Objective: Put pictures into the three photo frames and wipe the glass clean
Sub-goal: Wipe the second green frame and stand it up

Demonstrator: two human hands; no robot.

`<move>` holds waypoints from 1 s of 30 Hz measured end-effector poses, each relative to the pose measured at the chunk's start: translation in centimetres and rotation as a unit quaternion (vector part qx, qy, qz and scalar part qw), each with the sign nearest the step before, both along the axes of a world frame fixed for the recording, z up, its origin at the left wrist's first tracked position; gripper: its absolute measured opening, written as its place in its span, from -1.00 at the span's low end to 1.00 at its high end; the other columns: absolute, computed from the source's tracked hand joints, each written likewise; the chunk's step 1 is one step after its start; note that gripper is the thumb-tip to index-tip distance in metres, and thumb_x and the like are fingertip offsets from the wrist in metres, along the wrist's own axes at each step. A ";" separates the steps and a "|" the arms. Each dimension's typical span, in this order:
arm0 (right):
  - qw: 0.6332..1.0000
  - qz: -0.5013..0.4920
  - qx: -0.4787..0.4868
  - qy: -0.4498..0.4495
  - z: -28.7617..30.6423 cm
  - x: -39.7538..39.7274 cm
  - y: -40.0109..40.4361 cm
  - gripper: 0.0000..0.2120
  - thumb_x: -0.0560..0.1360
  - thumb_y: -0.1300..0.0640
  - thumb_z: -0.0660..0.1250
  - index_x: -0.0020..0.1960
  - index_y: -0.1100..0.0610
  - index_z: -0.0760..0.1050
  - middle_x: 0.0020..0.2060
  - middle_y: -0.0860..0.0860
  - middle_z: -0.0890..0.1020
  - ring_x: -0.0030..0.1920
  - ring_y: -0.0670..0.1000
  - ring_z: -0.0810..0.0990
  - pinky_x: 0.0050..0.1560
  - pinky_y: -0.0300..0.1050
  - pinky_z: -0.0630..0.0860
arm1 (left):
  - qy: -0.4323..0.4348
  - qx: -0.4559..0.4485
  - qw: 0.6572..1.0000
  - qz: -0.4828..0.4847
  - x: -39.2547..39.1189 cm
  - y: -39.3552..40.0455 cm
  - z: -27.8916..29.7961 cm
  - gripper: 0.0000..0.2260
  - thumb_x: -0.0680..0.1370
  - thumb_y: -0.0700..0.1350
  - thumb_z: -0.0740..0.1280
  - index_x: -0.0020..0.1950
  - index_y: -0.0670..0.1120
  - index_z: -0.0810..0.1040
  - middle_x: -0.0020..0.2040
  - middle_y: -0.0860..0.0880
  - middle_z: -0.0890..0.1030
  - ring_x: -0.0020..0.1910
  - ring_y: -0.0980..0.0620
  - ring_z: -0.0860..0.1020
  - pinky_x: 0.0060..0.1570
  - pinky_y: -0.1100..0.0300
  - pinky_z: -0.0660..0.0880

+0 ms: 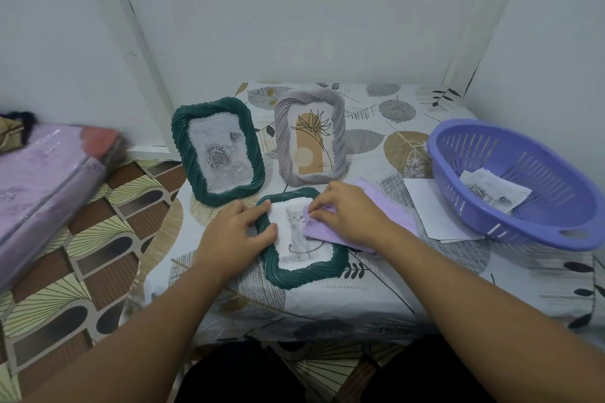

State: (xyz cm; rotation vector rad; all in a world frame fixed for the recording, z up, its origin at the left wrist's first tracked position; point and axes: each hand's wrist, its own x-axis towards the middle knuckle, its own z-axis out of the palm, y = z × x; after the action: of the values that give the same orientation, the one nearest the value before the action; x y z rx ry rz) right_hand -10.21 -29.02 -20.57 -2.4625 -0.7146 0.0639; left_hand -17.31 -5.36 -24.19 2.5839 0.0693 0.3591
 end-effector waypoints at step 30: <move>1.000 -0.016 0.000 -0.010 0.1 0.1 0.8 -0.87 0.57 0.00 0.41 0.04 -0.06 0.72 -0.05 -0.05 0.54 -0.02 -0.04 0.53 0.08 -0.01 0.51 | 0.003 -0.001 1.000 0.004 -0.2 -0.1 0.1 -0.52 0.51 0.24 0.37 0.42 0.20 0.52 -0.05 0.15 0.44 0.00 0.14 0.43 -0.02 0.13 0.42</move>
State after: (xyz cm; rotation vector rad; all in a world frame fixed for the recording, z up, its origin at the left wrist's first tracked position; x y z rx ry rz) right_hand -10.10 -28.21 -20.43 -2.4774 -0.6834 0.0261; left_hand -17.48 -5.48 -24.08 2.5832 0.0835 0.3538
